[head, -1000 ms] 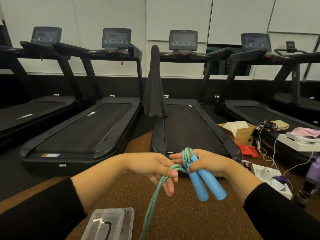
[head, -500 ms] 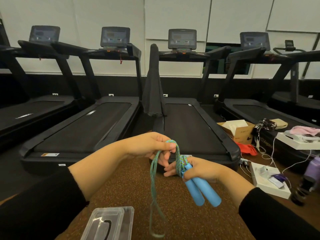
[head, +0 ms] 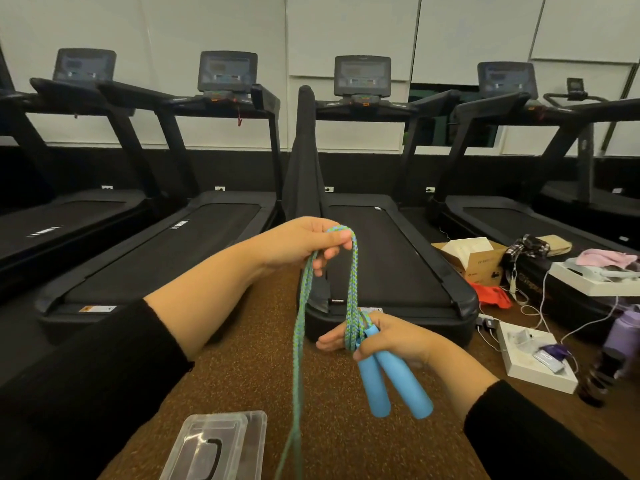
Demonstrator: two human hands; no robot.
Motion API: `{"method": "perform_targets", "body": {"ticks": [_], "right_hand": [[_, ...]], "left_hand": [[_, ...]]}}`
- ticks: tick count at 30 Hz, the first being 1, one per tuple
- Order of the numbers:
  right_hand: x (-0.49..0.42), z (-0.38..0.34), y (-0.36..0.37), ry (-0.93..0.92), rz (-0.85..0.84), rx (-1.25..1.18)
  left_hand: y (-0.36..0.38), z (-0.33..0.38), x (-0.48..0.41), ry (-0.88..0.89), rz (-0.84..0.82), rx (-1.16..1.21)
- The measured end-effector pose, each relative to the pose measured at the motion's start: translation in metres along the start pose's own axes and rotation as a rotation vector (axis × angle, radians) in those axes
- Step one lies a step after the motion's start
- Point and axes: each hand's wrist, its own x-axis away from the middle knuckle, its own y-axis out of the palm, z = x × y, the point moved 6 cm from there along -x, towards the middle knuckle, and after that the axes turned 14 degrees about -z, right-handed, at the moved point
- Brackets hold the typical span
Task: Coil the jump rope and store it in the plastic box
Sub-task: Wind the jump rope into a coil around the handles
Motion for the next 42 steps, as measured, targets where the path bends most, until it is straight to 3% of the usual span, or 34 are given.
{"method": "perform_targets", "body": {"ticks": [15, 26, 32, 36, 42], "right_hand": [[0.000, -0.045, 0.041, -0.134, -0.248, -0.072], [0.015, -0.092, 0.040, -0.300, -0.205, -0.098], [0.026, -0.116, 0.037, -0.427, -0.111, -0.127], [0.025, -0.126, 0.035, -0.510, -0.116, -0.163], [0.026, -0.133, 0.022, -0.592, -0.058, -0.227]], "left_hand": [[-0.033, 0.006, -0.005, 0.060, 0.218, -0.189], [-0.034, -0.026, -0.006, 0.056, 0.275, -0.151], [-0.008, -0.049, -0.008, -0.036, 0.165, -0.064], [-0.006, -0.075, -0.012, -0.040, 0.290, -0.051], [0.018, -0.100, -0.019, -0.040, 0.192, 0.089]]}}
